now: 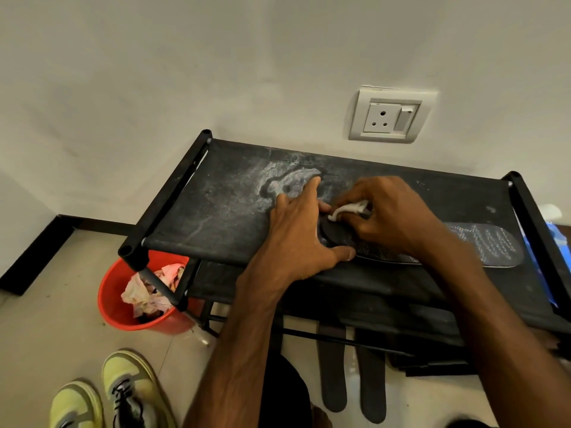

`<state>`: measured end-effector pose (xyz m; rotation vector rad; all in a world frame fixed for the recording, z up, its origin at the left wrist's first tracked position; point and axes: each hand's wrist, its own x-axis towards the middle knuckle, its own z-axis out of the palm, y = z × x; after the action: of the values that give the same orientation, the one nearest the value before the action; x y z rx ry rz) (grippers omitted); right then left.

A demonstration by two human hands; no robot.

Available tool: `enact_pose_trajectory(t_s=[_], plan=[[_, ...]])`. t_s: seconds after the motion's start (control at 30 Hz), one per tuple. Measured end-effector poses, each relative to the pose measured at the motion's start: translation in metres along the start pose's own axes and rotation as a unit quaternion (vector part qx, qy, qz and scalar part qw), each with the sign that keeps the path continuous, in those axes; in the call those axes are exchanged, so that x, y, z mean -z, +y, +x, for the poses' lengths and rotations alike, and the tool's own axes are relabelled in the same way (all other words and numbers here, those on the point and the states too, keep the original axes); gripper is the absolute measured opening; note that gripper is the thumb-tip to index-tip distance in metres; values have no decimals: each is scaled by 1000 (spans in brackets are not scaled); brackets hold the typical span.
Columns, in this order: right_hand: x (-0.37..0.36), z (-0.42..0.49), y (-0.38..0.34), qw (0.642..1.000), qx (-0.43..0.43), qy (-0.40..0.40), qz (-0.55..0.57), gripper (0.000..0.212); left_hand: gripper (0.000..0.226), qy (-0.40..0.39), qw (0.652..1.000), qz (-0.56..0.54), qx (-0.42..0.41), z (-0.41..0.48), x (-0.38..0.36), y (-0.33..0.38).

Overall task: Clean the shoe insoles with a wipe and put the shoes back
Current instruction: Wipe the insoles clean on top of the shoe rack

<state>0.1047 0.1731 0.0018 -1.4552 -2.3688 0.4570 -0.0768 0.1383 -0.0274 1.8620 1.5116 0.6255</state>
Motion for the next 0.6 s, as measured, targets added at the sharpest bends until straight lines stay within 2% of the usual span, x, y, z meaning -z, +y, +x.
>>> enact_pose_trajectory(t_s=[0.1, 0.23, 0.3, 0.37, 0.5, 0.6], plan=[[5, -3, -1, 1000, -1, -20, 0, 26, 125, 2, 1000, 9, -2, 0, 0, 0], [16, -10, -5, 994, 27, -106, 22, 26, 121, 5, 1000, 14, -6, 0, 0, -2], [20, -13, -3, 992, 32, -123, 15, 27, 114, 7, 1000, 21, -12, 0, 0, -4], [18, -13, -1, 994, 28, -102, 13, 26, 105, 9, 1000, 21, -18, 0, 1, -5], [6, -8, -3, 1000, 2, -5, -3, 21, 96, 12, 999, 29, -24, 0, 3, -5], [5, -7, -5, 1000, 12, -22, 15, 21, 96, 4, 999, 34, -23, -1, 3, -4]])
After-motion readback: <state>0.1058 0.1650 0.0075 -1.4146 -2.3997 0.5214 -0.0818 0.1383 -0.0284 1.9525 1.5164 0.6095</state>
